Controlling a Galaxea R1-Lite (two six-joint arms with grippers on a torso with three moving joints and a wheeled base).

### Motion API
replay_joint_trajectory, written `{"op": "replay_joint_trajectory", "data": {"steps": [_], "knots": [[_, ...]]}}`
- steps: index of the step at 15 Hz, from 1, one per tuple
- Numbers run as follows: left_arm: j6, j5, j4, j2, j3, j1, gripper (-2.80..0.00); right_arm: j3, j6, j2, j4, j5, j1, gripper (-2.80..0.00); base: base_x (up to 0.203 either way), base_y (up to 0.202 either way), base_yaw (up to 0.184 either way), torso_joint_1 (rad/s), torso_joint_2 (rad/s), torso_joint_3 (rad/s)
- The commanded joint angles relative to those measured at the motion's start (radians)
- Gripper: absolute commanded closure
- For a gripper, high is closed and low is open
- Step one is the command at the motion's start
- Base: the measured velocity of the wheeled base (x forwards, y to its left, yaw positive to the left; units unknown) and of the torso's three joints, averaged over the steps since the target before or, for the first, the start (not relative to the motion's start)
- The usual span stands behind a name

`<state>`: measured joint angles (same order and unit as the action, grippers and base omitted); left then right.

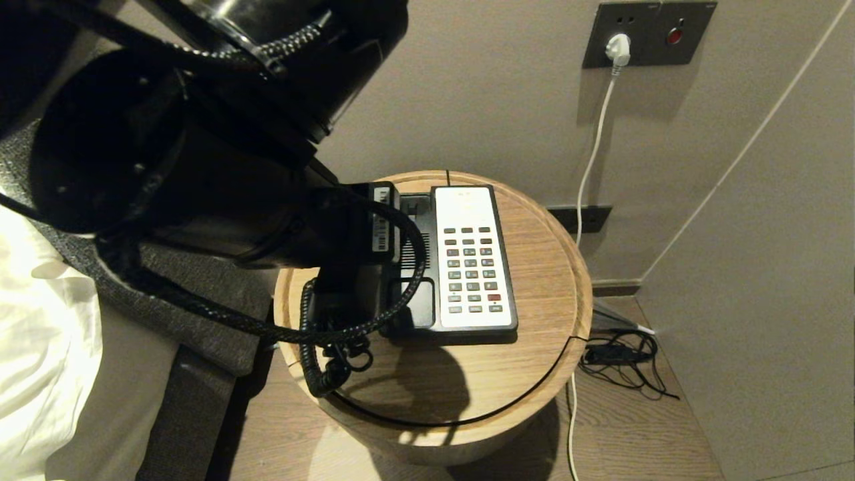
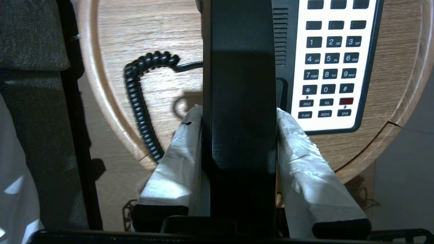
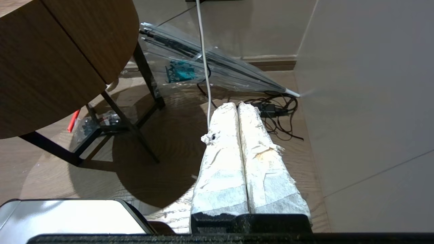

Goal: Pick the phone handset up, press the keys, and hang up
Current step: Pick up the desk phone handset

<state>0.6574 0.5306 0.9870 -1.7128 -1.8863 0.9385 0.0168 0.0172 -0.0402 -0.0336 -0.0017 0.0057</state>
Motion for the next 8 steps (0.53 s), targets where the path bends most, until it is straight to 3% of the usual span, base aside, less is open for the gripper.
{"op": "replay_joint_trajectory", "data": {"steps": [1,8], "knots": [[0.005,0.002,0.011,0.053,0.018,0.002,0.0,0.0,0.001,-0.001,0.0,0.0,0.0,0.0,0.0,0.0,0.0,0.0,0.0,0.0],[0.014,0.003,0.012,0.249,0.183,0.0,0.0,0.0,0.001,0.0,0.0,0.0,0.0,0.0,0.0,0.0,0.0,0.0,0.0,0.0]]}}
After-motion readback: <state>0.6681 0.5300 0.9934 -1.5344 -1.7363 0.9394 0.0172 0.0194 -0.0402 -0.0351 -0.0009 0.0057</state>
